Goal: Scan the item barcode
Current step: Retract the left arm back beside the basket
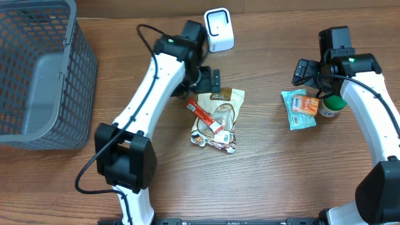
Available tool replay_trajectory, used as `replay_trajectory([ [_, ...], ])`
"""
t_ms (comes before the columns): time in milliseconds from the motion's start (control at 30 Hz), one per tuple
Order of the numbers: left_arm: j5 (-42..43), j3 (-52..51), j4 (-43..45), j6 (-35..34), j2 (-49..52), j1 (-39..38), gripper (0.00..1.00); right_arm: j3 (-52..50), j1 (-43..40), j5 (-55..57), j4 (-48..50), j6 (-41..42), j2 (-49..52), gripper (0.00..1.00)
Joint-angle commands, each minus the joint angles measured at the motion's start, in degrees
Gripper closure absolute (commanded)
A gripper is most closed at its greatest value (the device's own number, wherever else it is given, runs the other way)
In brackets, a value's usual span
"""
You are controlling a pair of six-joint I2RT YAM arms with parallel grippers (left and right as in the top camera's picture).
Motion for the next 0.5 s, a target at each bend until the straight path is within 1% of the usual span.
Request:
replay_trajectory([
  [0,0.2,1.3,0.0,0.9,0.0,4.2,0.0,1.0,0.0,0.2,0.2,0.0,-0.9,0.0],
  [233,0.0,1.2,-0.2,0.9,0.0,11.9,0.0,1.0,0.0,0.2,0.2,0.0,-0.9,0.0],
  [467,0.0,1.2,-0.2,0.9,0.0,16.7,0.0,1.0,0.0,0.2,0.2,0.0,-0.9,0.0],
])
